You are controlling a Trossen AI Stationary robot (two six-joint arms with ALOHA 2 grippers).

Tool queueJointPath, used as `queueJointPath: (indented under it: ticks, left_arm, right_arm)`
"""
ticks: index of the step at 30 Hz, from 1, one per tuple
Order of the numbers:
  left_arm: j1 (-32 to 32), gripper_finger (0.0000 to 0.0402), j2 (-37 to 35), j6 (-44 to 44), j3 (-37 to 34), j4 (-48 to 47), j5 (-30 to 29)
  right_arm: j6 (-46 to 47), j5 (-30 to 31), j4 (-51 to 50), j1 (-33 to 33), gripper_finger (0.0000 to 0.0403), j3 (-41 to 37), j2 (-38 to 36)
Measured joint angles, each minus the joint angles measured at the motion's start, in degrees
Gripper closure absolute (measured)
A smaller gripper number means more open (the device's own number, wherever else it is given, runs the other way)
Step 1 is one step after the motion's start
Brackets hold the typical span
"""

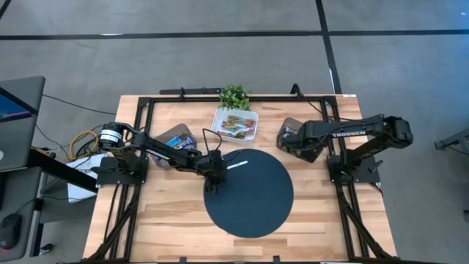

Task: Pick and place Granola Bars by type
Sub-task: Return to Home Position

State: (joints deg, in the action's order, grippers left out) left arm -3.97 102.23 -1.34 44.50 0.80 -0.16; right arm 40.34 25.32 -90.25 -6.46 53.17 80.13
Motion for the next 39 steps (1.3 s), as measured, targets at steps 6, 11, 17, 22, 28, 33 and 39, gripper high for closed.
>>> queueJointPath:
  ticks: [6, 11, 17, 22, 28, 33, 39]
  left_arm:
    - [-0.02, 0.0265, -2.48, 0.07, -0.26, -1.84, -0.07]
    - [-0.02, 0.0265, -5.13, 0.98, -0.52, -2.91, -0.09]
    - [-0.16, 0.0265, -8.36, 1.74, -0.47, -1.06, -0.27]
    - [-2.24, 0.0265, -12.62, 7.29, -0.36, 2.47, -0.50]
    - [-7.53, 0.0265, -19.91, 16.18, -0.31, 4.50, -6.84]
    - [-12.40, 0.0265, -27.74, 17.84, -0.25, 4.18, -27.34]
    - [-15.56, 0.0265, -37.73, 18.47, -3.68, 3.95, -40.48]
  right_arm:
    - [1.31, 5.33, 4.42, 6.14, 0.0216, 0.89, -4.04]
    - [1.25, 14.28, 9.74, 13.12, 0.0223, 2.14, -7.61]
    - [-0.26, 20.15, 17.93, 19.22, 0.0232, 2.14, -9.67]
    - [-2.28, 28.79, 24.26, 23.07, 0.0238, 1.99, -9.67]
    - [-21.87, 37.25, 46.54, 28.66, 0.0238, -0.24, -9.67]
    - [-36.15, 35.49, 55.24, 31.71, 0.0237, -1.46, -9.58]
    - [-36.61, 35.20, 54.52, 31.39, 0.0247, -2.91, -12.25]
